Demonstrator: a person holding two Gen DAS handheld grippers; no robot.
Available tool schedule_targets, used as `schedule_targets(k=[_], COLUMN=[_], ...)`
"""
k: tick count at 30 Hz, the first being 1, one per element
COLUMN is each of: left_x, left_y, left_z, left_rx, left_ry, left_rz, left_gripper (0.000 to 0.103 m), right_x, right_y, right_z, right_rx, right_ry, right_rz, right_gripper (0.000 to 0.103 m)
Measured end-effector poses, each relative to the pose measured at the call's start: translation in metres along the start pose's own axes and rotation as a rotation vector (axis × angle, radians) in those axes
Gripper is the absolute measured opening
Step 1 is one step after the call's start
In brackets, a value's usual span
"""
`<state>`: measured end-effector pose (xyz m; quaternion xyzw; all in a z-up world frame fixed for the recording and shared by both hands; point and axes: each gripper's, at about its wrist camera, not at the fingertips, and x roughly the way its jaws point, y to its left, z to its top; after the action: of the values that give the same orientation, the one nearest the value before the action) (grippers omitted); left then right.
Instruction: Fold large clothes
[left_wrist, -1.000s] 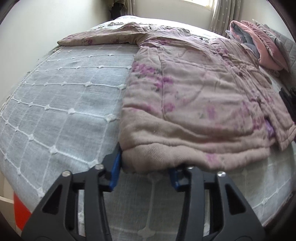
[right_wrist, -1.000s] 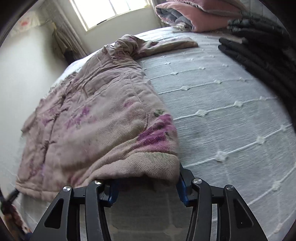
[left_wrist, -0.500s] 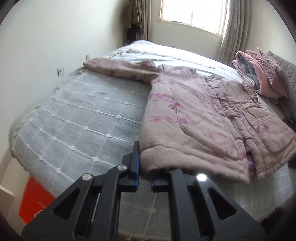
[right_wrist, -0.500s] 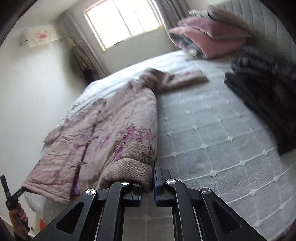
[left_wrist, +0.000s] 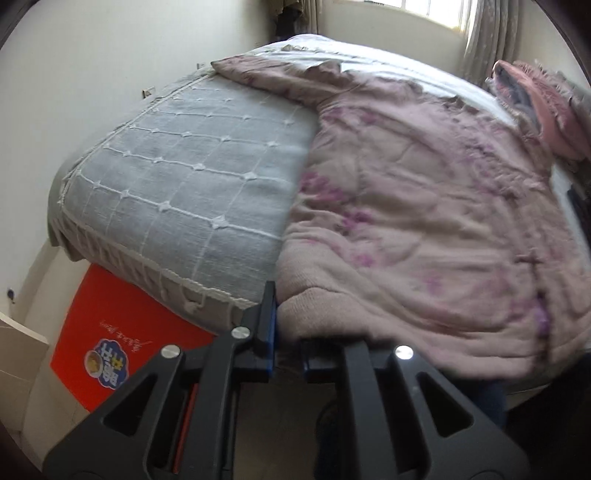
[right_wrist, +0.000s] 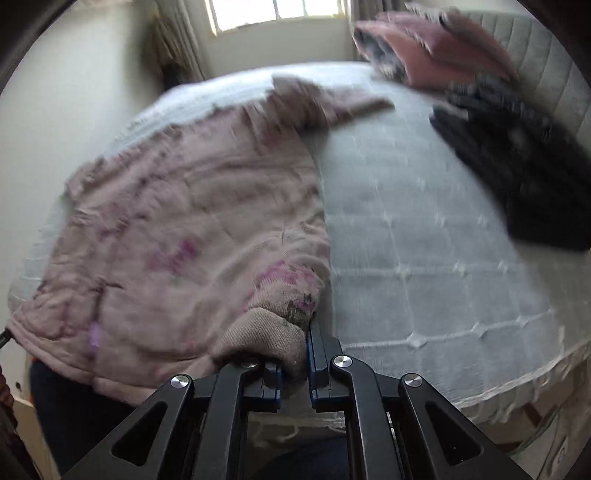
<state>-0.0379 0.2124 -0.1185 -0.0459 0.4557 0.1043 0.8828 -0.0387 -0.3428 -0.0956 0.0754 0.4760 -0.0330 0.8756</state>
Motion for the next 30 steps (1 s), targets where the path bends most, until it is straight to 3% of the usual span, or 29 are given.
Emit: schedule_targets(k=[2, 4, 5, 6, 7, 9, 10, 14, 18, 22, 23, 25, 27, 30], left_x=[0.0, -0.01, -0.017, -0.026, -0.036, -0.049, -0.055, -0.064, -0.071, -0.078, -0.077, -0.069, -0.057, -0.028], left_y=[0.012, 0.022, 0.03, 0.036, 0.031, 0.034, 0.036, 0.045, 0.072, 0.091, 0.084, 0.055, 0.021, -0.048], left_z=[0.001, 0.0, 0.001, 0.001, -0.003, -0.003, -0.002, -0.005, -0.011, 0.003, 0.012, 0.036, 0.06, 0.113], left_rx=[-0.026, -0.028, -0.025, -0.02, -0.012, 0.0, 0.007, 0.01, -0.009, -0.098, -0.093, -0.041, 0.002, 0.013], left_ry=[0.008, -0.01, -0.025, -0.043, -0.055, -0.076, -0.083, -0.07, -0.052, -0.074, -0.085, -0.111, -0.123, -0.104], left_rz=[-0.071, -0.114, -0.113, -0.107, -0.107, -0.121, -0.14, -0.173, -0.073, -0.067, -0.075, -0.11, -0.169, -0.263], left_gripper=[0.017, 0.031, 0.044, 0.054, 0.057, 0.06, 0.06, 0.063, 0.065, 0.065, 0.065, 0.065, 0.066, 0.067], right_x=[0.008, -0.006, -0.018, -0.03, -0.039, -0.058, -0.066, -0.065, -0.06, -0.091, -0.098, -0.09, -0.054, 0.016], right_y=[-0.003, -0.003, -0.005, -0.005, -0.011, -0.023, -0.03, -0.041, -0.036, -0.042, -0.045, -0.045, -0.048, -0.065], right_z=[-0.001, 0.0, 0.002, 0.002, 0.008, 0.018, 0.026, 0.057, 0.073, 0.082, 0.088, 0.107, 0.138, 0.183], right_rx=[-0.013, -0.05, -0.068, -0.075, -0.074, -0.06, -0.052, -0.048, -0.109, -0.159, -0.155, -0.131, -0.056, 0.085], right_ry=[0.023, 0.003, -0.022, -0.047, -0.079, -0.136, -0.176, -0.208, -0.225, -0.39, -0.439, -0.438, -0.344, -0.241], right_rz=[-0.019, 0.041, 0.077, 0.1, 0.119, 0.159, 0.185, 0.289, 0.361, 0.531, 0.56, 0.5, 0.39, 0.4], right_gripper=[0.014, 0.016, 0.018, 0.026, 0.032, 0.068, 0.073, 0.074, 0.074, 0.079, 0.087, 0.088, 0.088, 0.087])
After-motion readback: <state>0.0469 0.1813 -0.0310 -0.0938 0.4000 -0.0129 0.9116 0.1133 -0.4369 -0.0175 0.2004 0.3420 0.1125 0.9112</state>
